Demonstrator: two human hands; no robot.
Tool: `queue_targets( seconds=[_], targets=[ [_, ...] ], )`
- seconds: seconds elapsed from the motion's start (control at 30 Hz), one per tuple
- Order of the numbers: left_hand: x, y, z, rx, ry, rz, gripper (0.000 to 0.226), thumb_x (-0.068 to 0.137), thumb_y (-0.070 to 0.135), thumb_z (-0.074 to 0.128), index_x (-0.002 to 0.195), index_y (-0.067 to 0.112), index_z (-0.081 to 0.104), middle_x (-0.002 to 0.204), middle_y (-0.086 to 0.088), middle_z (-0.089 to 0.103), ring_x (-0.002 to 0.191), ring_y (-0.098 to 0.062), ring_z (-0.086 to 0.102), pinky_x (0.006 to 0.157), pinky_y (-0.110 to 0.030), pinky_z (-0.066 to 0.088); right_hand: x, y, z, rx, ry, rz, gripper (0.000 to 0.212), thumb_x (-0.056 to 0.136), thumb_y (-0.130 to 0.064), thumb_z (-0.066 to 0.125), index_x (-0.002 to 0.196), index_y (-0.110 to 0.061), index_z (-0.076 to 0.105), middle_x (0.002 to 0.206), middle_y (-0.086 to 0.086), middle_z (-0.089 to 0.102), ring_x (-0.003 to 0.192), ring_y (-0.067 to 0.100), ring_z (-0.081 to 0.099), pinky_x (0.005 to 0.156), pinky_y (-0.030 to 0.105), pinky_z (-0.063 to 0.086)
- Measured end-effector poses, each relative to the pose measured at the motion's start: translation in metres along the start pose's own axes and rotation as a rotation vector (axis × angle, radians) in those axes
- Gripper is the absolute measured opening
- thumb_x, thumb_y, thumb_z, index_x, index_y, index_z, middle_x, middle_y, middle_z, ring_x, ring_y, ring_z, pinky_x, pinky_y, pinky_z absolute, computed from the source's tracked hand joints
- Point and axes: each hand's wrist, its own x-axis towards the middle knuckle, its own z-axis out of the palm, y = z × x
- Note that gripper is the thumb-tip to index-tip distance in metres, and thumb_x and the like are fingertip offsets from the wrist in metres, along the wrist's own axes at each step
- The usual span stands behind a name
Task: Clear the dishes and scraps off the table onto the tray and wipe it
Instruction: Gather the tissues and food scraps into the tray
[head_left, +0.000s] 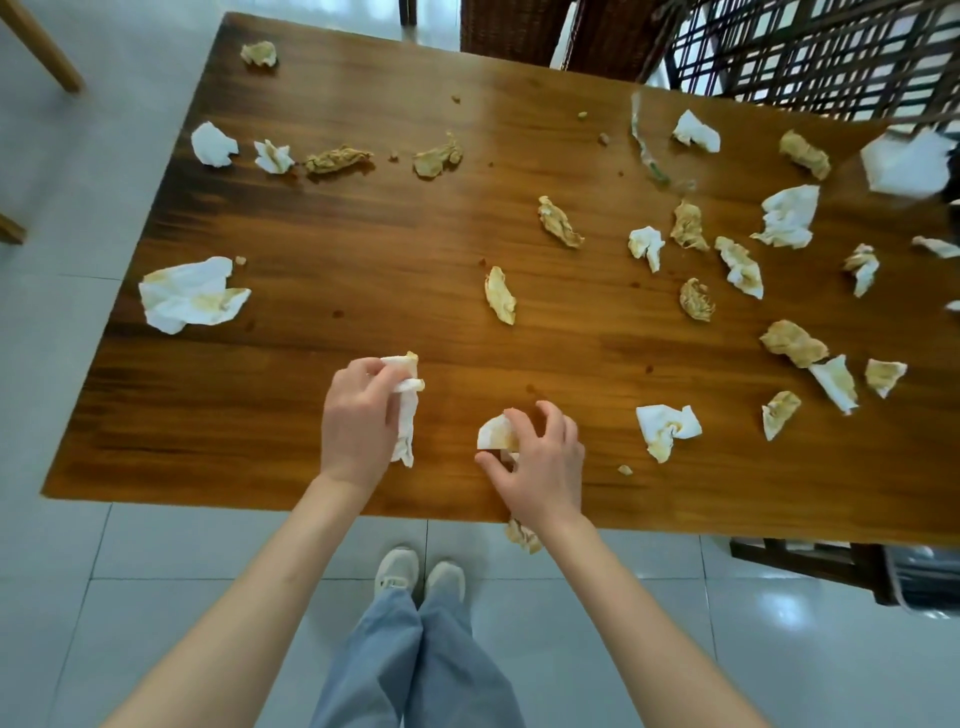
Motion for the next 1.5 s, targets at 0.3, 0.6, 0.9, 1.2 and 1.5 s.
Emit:
queue_targets(
  seconds=[0.3,0.6,0.9,1.2,1.5],
  targets=[
    [-0.024,-0.015,0.025,0.175,-0.153,0.029,0.024,0.083,0.031,0.066,0.103,0.018,0.066,0.114,-0.009,0.059,0.100,-0.026,0.052,0.075,-0.034,0.046,0.006,0.004,0.008,-0.089,0.185,-0.160,0.018,0.073,-0.022,0.078,0.081,-0.012,0.065,0.074,0.006,0.057,0.061,0.019,0.052,0.042,0.023,0.042],
    [-0.020,-0.010,0.032,0.189,-0.143,0.053,0.023,0.079,0.011,0.072,0.101,0.006,0.066,0.079,-0.014,0.061,0.063,-0.023,0.054,0.050,-0.031,0.046,0.025,0.004,0.006,-0.066,0.219,-0.239,0.028,0.073,-0.019,0.079,0.060,-0.007,0.058,0.048,0.003,0.051,0.034,0.014,0.044,0.032,0.017,0.031],
    [-0.018,-0.007,0.029,0.195,-0.149,0.009,0.024,0.080,0.011,0.071,0.102,0.005,0.066,0.080,-0.014,0.062,0.064,-0.024,0.055,0.053,-0.029,0.045,0.038,0.021,-0.024,0.243,0.252,0.075,0.026,0.093,-0.021,0.052,0.070,-0.015,0.042,0.060,-0.005,0.042,0.054,0.013,0.038,0.046,0.021,0.018],
    [-0.018,-0.005,0.019,0.093,-0.154,-0.025,0.017,0.083,0.008,0.067,0.098,0.001,0.063,0.078,-0.015,0.058,0.054,-0.019,0.051,0.047,-0.021,0.042,0.013,0.031,-0.029,0.322,0.195,0.119,0.031,0.094,-0.021,0.050,0.065,-0.012,0.044,0.056,-0.007,0.038,0.051,0.007,0.033,0.046,0.022,0.020],
    [0.008,0.017,0.023,0.037,-0.102,0.018,0.019,0.086,0.013,0.061,0.102,0.002,0.063,0.086,-0.017,0.060,0.061,-0.025,0.059,0.051,-0.026,0.051,0.055,0.113,-0.066,0.128,0.384,0.436,0.027,0.096,-0.027,0.047,0.087,-0.005,0.060,0.083,0.007,0.053,0.066,0.016,0.048,0.054,0.026,0.032]
  ],
)
